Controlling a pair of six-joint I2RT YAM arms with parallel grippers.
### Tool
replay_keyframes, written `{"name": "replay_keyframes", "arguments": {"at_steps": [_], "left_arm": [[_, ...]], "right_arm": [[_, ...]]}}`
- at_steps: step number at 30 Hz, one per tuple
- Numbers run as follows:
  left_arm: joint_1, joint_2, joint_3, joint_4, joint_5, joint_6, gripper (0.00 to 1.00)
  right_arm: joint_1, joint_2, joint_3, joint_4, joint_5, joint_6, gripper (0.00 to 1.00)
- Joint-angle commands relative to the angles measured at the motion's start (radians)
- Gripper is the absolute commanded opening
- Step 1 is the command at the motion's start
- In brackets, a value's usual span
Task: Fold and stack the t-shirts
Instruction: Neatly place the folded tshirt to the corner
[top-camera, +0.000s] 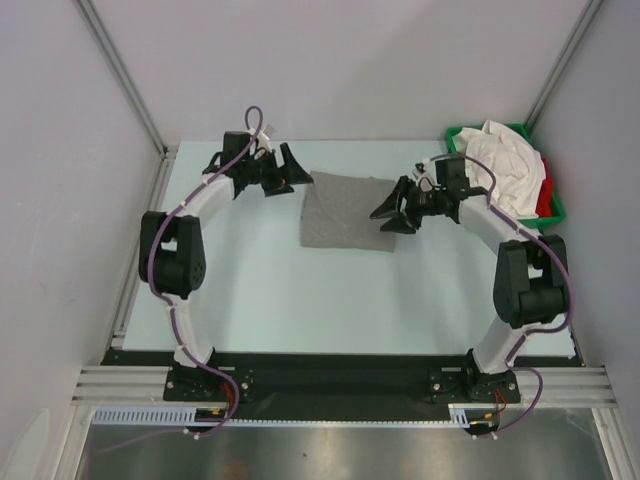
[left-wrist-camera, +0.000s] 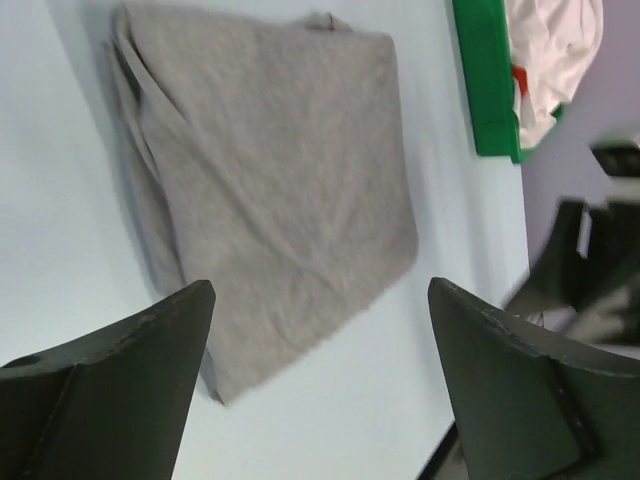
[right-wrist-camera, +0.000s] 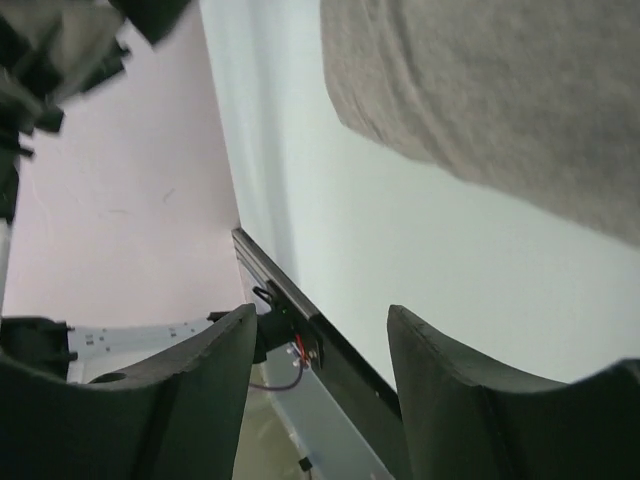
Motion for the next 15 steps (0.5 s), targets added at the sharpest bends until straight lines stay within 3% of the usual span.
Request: {"name": "replay_keyframes", "arguments": {"at_steps": [1, 9, 15], "left_arm": [[0.01, 0.18, 0.175, -0.078, -0.025, 0.121, 0.95], [0.003, 0.475, 0.497, -0.068, -0.065, 0.128, 0.91], [-0.019, 0.542, 0.522, -0.068, -0.048, 0.11, 0.87]], "right_arm": [[-0.026, -0.161, -0.028, -0.131, 0.01, -0.101, 0.62], [-0.076, -0.347, -0.176, -0.245, -0.015, -0.135, 0.61], [-0.076, -0.373, -0.209, -0.253, -0.012, -0.164, 0.61]]}}
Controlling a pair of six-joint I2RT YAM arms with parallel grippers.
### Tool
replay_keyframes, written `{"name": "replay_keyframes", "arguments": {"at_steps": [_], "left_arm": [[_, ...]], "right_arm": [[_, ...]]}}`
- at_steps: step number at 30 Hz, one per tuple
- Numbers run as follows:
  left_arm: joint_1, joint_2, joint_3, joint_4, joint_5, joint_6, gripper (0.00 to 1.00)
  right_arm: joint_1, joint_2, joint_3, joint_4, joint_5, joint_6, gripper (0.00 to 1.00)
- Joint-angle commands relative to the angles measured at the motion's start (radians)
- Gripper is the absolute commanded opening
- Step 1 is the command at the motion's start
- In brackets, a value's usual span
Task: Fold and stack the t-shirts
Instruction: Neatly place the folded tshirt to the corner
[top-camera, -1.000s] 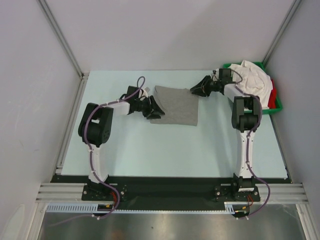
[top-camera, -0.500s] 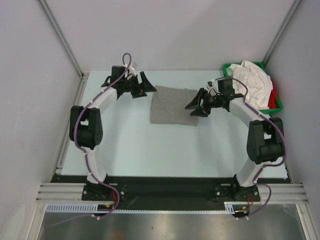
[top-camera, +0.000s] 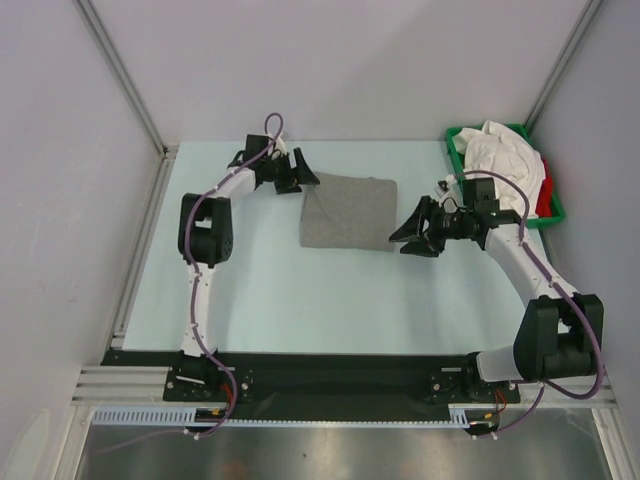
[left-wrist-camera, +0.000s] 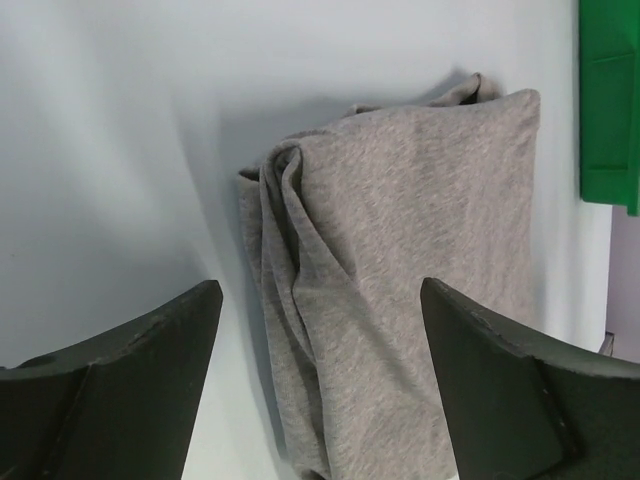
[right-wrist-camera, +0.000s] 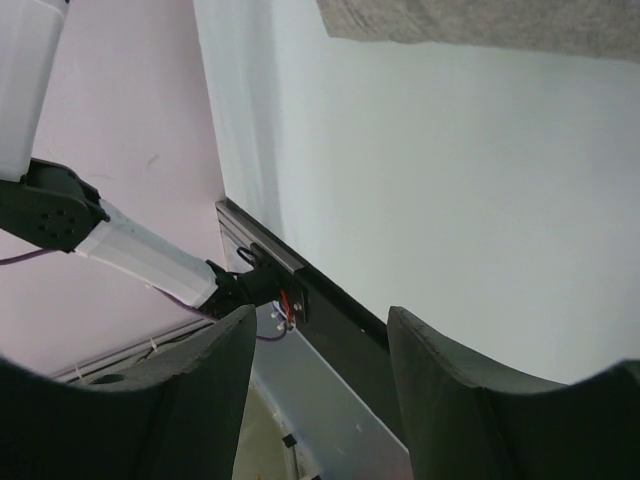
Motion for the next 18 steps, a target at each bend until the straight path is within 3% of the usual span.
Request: {"name": "replay_keyframes", "arguments": {"at_steps": [1, 6, 11, 14, 18], "left_arm": [[-0.028, 0.02, 0.028, -0.037, -0.022, 0.033, 0.86], [-0.053, 0.047, 0.013, -0.066, -0.025, -0.007, 0.75], [-0.049, 0.05, -0.048, 0.018, 0.029, -0.088, 0.67], [-0.034, 0.066, -0.039, 0.036, 0.049, -0.111, 0.45], [0.004, 0.063, -0.057, 0.027, 0.051, -0.136, 0.0]], "right_arm": [[0.001, -0.007, 0.005, -0.022, -0.012, -0.039, 0.61], [0.013, 0.033, 0.011, 0.052, -0.041, -0.008, 0.6], [0.025, 0.07, 0.031, 0.078, -0.062, 0.001, 0.59], [0.036, 0.082, 0.046, 0.074, -0.065, -0.002, 0.58], [0.044, 0.093, 0.057, 0.055, -0.059, -0.019, 0.57]]}}
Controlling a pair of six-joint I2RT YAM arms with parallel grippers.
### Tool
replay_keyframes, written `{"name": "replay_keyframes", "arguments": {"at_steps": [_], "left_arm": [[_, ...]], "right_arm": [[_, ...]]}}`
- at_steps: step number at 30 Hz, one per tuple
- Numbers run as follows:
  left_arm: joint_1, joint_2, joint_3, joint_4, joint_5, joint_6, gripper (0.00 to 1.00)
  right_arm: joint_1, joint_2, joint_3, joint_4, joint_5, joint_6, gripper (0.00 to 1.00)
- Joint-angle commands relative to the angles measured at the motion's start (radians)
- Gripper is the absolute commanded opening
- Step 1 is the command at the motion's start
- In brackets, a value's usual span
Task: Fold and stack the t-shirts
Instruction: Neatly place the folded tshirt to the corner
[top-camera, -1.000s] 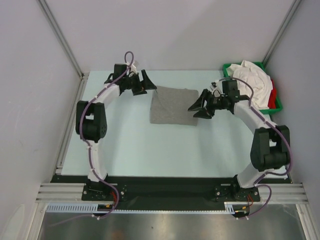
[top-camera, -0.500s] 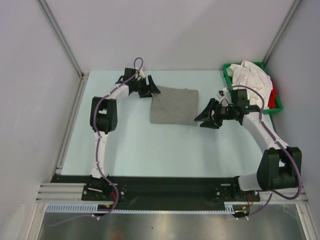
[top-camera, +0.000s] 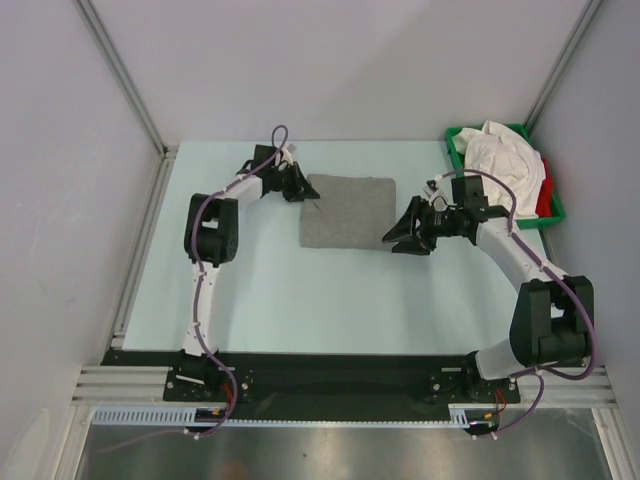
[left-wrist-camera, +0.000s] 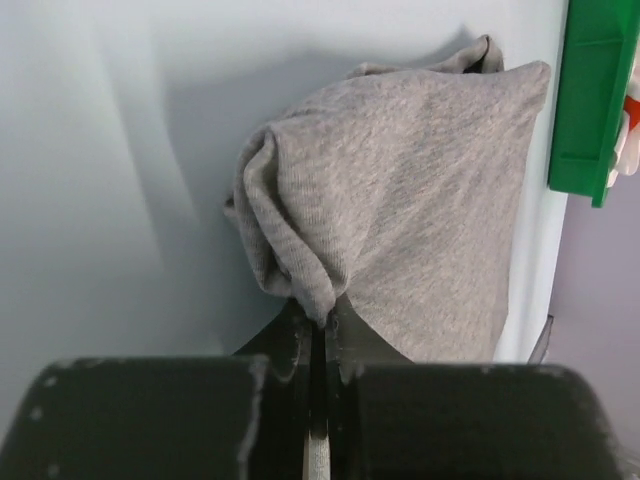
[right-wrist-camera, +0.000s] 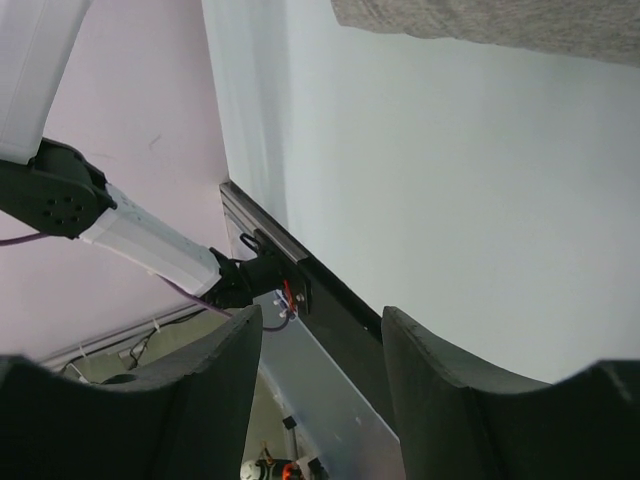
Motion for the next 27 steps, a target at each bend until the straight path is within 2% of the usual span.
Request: {"name": "replay_keyframes", "arguments": {"at_steps": [1, 6, 9, 11, 17, 21, 27], "left_arm": [[0.042, -0.001, -0.042, -0.026, -0.006, -0.01, 0.0], [0.075, -0.157, -0.149, -0.193, -0.116, 0.114, 0.0], [0.125, -0.243, -0.2, -0.227, -0.184, 0.165, 0.0], [0.156, -0.268, -0.188, -0.256, -0.283, 0.225, 0.0], [0.279, -0.193, 0.049, -0.409, -0.469, 0.348, 0.0], [0.335, -0.063, 0.351, -0.552, -0.613, 0.423, 0.0], [0.411, -0.007, 0.396, -0.494, -0.734, 0.437, 0.0]], "right_arm": [[0.007, 0.009, 0.056, 0.004, -0.023, -0.017, 0.57], [0.007, 0.03, 0.071, 0.004, -0.022, -0.017, 0.56], [0.009, 0.061, 0.085, 0.007, -0.02, -0.005, 0.55], [0.01, 0.087, 0.092, 0.016, -0.023, 0.001, 0.55], [0.029, 0.159, 0.149, 0.017, -0.022, 0.027, 0.53], [0.043, 0.208, 0.189, -0.015, -0.003, 0.026, 0.53], [0.056, 0.271, 0.296, -0.121, 0.049, -0.002, 0.52]]}}
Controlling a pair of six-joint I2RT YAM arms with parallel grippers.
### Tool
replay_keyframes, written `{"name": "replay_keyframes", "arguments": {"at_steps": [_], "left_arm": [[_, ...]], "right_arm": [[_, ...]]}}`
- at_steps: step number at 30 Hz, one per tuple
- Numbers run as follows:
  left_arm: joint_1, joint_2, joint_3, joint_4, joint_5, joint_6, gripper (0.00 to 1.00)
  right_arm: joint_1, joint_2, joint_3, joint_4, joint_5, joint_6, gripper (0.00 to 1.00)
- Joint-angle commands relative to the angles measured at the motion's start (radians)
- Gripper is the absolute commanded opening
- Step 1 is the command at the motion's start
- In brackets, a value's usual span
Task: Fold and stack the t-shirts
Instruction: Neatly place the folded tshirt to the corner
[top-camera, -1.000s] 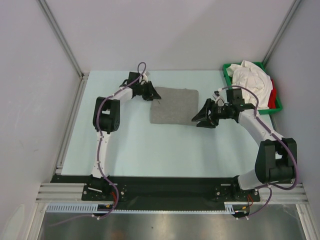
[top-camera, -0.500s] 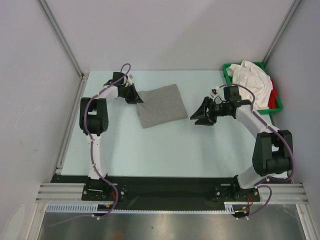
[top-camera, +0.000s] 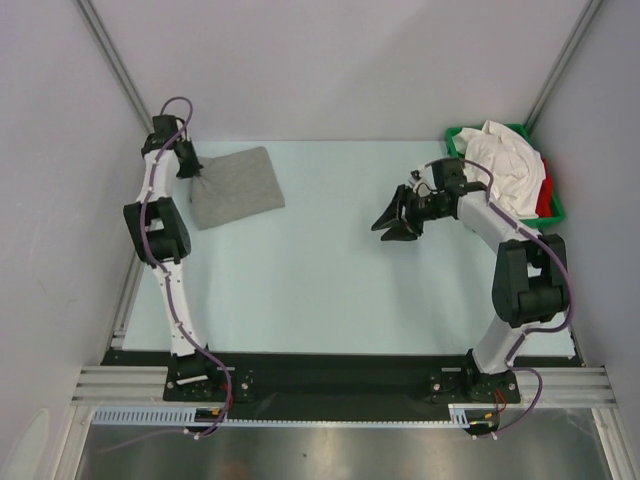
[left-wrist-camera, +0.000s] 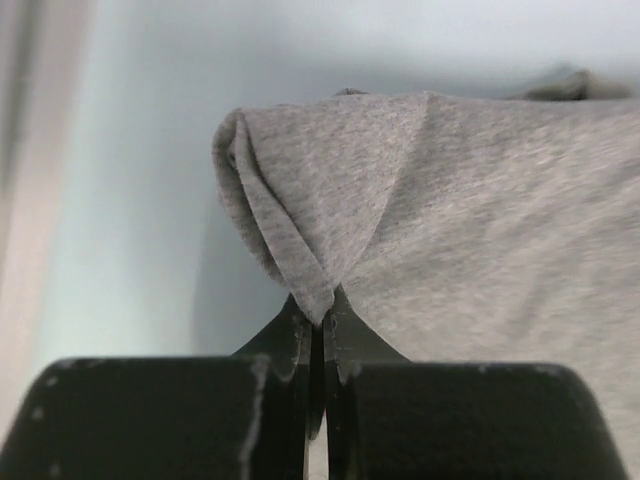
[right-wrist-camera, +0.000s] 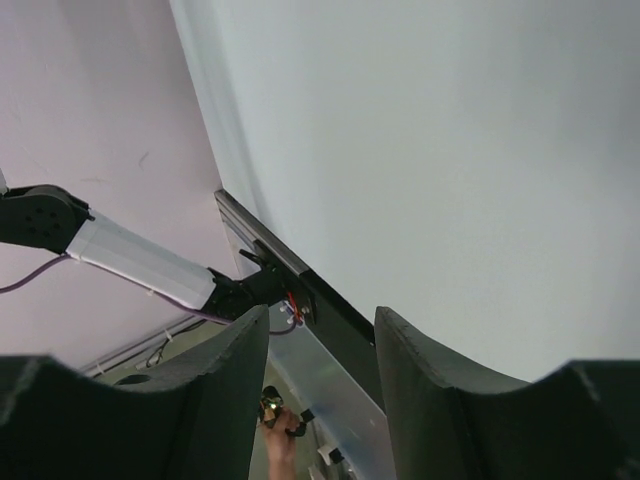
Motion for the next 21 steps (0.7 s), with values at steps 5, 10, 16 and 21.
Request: {"name": "replay_keyframes", "arguments": {"at_steps": [5, 10, 16, 21], "left_arm": [[0.039, 0.059, 0.072, 0.093, -0.134, 0.065, 0.0], [0.044, 0.076, 0.104, 0.235, -0.181, 0.048, 0.0], [0.044, 0.074, 0.062, 0.382, -0.201, 0.027, 0.0], [0.044, 0.097, 0.086, 0.519, -0.232, 0.017, 0.0]], "right_arm": [[0.041, 0.108, 0.197, -0.166, 0.067, -0.038, 0.51], [0.069, 0.177, 0.32, -0.232, 0.086, -0.044, 0.5], [0.092, 0.243, 0.398, -0.272, 0.092, -0.05, 0.5], [0.087, 0.252, 0.409, -0.282, 0.096, -0.052, 0.5]]}}
